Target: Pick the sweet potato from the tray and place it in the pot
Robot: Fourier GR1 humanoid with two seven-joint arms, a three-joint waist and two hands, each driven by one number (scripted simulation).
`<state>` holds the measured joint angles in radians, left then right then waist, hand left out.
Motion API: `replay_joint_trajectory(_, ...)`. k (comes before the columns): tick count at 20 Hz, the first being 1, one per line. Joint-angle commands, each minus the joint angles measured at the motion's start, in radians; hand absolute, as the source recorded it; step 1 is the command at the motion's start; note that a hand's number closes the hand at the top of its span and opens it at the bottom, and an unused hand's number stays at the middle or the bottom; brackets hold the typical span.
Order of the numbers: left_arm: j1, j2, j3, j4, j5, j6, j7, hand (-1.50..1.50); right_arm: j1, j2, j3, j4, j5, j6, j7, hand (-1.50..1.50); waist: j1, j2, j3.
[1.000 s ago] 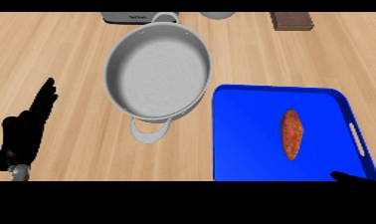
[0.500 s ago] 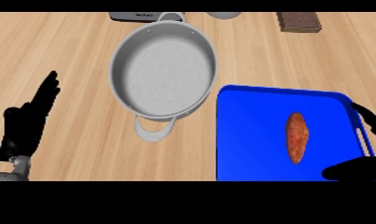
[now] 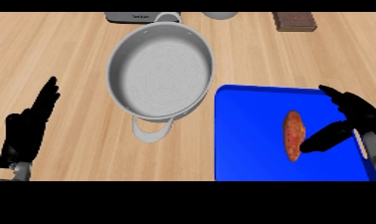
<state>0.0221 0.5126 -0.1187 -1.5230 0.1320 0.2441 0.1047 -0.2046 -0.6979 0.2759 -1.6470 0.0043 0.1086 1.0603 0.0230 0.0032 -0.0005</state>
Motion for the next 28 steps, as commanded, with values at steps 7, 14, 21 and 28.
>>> replay_joint_trajectory(7,0.001,-0.024,0.051,0.014,-0.014,-0.042,-0.005,0.00,-0.135,0.133,0.084,0.161,0.087,0.071,0.142,-1.50,-0.013,-0.002,0.000)
replay_joint_trajectory(14,-0.039,-0.080,0.072,0.099,-0.057,-0.047,-0.043,0.00,-0.127,0.184,0.063,0.209,0.106,0.103,0.134,-1.50,-0.022,-0.003,0.000)
replay_joint_trajectory(21,0.011,-0.061,0.125,0.039,-0.054,-0.095,-0.033,0.00,-0.130,0.223,0.042,0.375,0.183,0.121,0.038,-1.50,-0.016,-0.003,0.000)
replay_joint_trajectory(28,-0.035,-0.091,0.154,0.001,-0.099,-0.127,0.064,0.00,-0.098,0.297,-0.003,0.428,0.276,0.114,-0.040,-1.50,-0.019,-0.003,0.001)
